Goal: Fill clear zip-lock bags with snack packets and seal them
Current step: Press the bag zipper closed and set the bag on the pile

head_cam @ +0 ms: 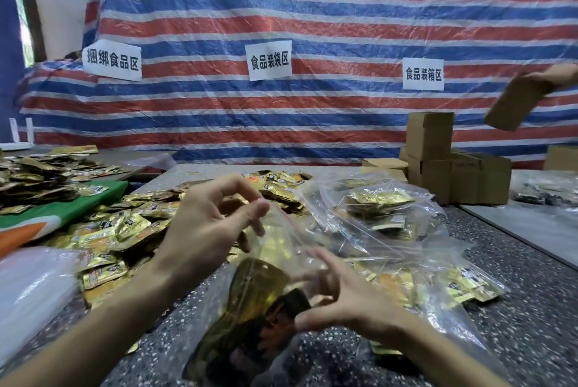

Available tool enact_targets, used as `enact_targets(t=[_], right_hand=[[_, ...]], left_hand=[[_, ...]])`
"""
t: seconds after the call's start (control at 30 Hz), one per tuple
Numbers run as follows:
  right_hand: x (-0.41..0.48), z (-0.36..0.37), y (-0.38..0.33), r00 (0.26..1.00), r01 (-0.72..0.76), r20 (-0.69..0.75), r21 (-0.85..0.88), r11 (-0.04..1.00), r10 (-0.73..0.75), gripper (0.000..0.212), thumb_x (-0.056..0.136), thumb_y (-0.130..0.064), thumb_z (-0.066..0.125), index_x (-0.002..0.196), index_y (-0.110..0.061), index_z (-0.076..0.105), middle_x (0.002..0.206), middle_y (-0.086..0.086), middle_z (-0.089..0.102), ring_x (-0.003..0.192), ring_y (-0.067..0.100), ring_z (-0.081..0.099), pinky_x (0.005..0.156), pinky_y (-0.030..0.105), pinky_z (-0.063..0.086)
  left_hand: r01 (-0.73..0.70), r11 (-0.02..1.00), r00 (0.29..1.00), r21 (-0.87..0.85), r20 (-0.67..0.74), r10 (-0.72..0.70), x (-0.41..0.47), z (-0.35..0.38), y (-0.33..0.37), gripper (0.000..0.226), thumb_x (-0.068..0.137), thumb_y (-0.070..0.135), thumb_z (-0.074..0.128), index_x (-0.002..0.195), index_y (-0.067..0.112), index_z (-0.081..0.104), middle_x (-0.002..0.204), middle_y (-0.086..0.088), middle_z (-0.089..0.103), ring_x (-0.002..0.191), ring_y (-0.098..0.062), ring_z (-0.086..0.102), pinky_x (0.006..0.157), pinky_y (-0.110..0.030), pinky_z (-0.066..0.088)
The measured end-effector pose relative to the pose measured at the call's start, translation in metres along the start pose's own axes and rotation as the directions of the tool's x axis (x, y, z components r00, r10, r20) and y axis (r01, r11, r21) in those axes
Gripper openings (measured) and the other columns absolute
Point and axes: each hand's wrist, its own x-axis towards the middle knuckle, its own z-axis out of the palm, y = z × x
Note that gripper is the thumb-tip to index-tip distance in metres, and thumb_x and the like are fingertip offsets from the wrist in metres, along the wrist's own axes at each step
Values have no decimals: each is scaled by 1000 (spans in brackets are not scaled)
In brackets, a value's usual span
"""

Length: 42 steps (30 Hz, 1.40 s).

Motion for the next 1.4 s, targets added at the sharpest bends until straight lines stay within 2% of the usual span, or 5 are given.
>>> enact_targets(t=[0.53,0.8,1.03,1.2,1.4], right_hand=[[13,-59,-29,965,92,-227,-171,981,-130,36,82,-6,76,111,1,56,98,11,77,89,29,75,52,33,59],[75,-132,-99,705,258,-579,-330,908,-411,33,75,-6,82,104,-1,65,82,-3,77,75,19,76,57,37,62],[150,-197,-64,697,-348,-462,-887,304,-549,36,87,-34,71,112,-10,61,110,15,58,98,30,58,81,41,50],[159,-208,-27,714,-625,-698,-671,398,-57,52,71,-57,51,98,-12,55,98,12,59,86,34,59,81,42,50],[148,-200,-44,688,-546,-710,-642,538,-150,41,69,-26,42,94,0,61,98,21,62,79,29,54,73,35,40]], left_hand=[[-35,996,959,87,-276,58,-3,23,-103,41,95,47,49,128,23,52,119,6,62,108,-8,62,86,-20,48],[26,915,1000,402,-25,-18,-33,32,-173,9,94,31,62,101,33,57,90,20,58,86,3,58,65,-15,48],[23,939,996,344,69,-50,-34,30,-179,3,88,36,55,88,36,58,79,13,61,76,-6,59,61,-15,46],[58,952,994,301,70,-82,-33,31,-182,7,93,25,59,88,23,63,78,8,61,70,-3,57,60,-14,46],[142,945,985,295,57,-165,-30,32,-182,9,93,19,62,86,23,64,75,7,62,70,-5,57,60,-16,46]])
